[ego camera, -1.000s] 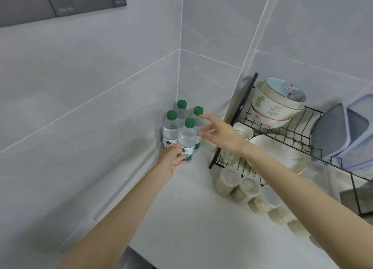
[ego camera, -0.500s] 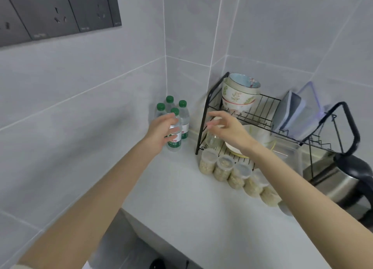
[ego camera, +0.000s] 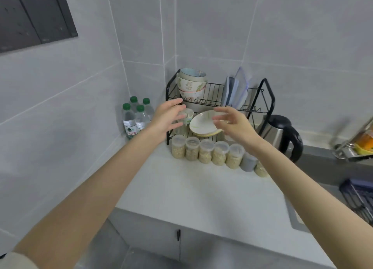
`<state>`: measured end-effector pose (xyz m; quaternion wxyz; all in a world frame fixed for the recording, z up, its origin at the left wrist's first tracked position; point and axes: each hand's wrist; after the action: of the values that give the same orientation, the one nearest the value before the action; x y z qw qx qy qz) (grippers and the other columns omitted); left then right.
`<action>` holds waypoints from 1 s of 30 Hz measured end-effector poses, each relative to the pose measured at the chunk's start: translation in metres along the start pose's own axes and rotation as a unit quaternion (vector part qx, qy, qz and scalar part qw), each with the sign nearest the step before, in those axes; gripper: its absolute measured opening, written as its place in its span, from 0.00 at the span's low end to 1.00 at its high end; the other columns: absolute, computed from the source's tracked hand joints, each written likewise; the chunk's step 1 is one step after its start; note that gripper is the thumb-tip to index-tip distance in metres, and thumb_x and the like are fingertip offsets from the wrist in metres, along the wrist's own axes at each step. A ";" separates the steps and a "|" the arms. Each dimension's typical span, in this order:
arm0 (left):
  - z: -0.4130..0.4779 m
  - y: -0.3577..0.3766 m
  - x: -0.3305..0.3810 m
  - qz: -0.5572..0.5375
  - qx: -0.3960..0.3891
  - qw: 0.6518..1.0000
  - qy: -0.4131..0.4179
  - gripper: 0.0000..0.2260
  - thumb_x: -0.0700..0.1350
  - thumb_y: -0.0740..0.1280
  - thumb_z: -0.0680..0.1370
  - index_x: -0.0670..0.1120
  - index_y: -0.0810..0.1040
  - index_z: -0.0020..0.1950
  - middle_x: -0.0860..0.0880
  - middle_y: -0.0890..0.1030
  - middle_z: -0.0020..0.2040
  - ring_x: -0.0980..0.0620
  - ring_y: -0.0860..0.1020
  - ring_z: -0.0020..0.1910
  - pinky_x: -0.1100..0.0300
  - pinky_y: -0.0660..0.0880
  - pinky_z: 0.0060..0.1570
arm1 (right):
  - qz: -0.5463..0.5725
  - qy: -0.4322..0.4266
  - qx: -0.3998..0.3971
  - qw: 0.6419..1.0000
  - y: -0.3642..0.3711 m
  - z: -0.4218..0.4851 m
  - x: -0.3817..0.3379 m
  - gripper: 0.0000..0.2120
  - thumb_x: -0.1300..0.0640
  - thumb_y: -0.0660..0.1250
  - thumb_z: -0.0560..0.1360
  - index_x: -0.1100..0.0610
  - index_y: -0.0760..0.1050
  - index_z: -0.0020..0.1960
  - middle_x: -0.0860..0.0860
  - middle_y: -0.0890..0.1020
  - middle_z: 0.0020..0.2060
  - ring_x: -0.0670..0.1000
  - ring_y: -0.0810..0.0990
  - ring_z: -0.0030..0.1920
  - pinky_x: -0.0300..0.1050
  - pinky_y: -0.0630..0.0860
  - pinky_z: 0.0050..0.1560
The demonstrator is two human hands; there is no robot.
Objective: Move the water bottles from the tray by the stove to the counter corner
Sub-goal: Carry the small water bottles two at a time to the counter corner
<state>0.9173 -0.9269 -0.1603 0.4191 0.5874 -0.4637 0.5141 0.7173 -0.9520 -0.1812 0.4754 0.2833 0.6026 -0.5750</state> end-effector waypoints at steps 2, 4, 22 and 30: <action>-0.012 0.012 0.002 0.005 -0.029 1.000 0.004 0.17 0.42 0.66 0.79 0.49 0.73 0.68 0.49 0.78 0.63 0.50 0.79 0.58 0.55 0.78 0.54 | -0.002 0.008 0.040 0.999 -0.011 -0.025 0.001 0.17 0.58 0.66 0.78 0.50 0.73 0.65 0.48 0.82 0.55 0.49 0.80 0.54 0.42 0.77 0.50; -0.025 0.028 0.004 0.013 -0.065 0.998 0.005 0.16 0.42 0.66 0.79 0.49 0.74 0.67 0.49 0.78 0.63 0.51 0.79 0.57 0.58 0.79 0.51 | -0.006 0.018 0.081 0.997 -0.022 -0.053 0.001 0.17 0.59 0.66 0.78 0.52 0.72 0.66 0.49 0.81 0.56 0.49 0.80 0.55 0.44 0.79 0.53; -0.212 0.250 0.022 0.050 -0.399 0.914 0.055 0.15 0.41 0.62 0.81 0.48 0.73 0.67 0.50 0.79 0.61 0.50 0.78 0.58 0.57 0.78 0.53 | -0.051 0.138 0.407 0.901 -0.182 -0.359 -0.004 0.16 0.60 0.66 0.78 0.51 0.73 0.65 0.49 0.81 0.58 0.47 0.79 0.57 0.44 0.77 0.55; -0.352 0.360 0.022 0.061 -0.531 0.839 0.104 0.15 0.42 0.62 0.81 0.49 0.73 0.68 0.51 0.79 0.62 0.51 0.79 0.58 0.55 0.77 0.56 | -0.064 0.156 0.532 0.830 -0.248 -0.522 -0.014 0.15 0.60 0.67 0.77 0.49 0.74 0.62 0.48 0.81 0.58 0.46 0.80 0.55 0.39 0.75 0.51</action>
<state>0.4909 -0.6675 -0.0905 0.6799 0.1886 -0.6544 0.2718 0.3734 -0.4910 -0.1228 0.1132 0.5387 0.2865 -0.7841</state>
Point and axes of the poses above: each hand's wrist, its own z-axis towards the middle knuckle, its own y-axis out of the palm, x = y × z
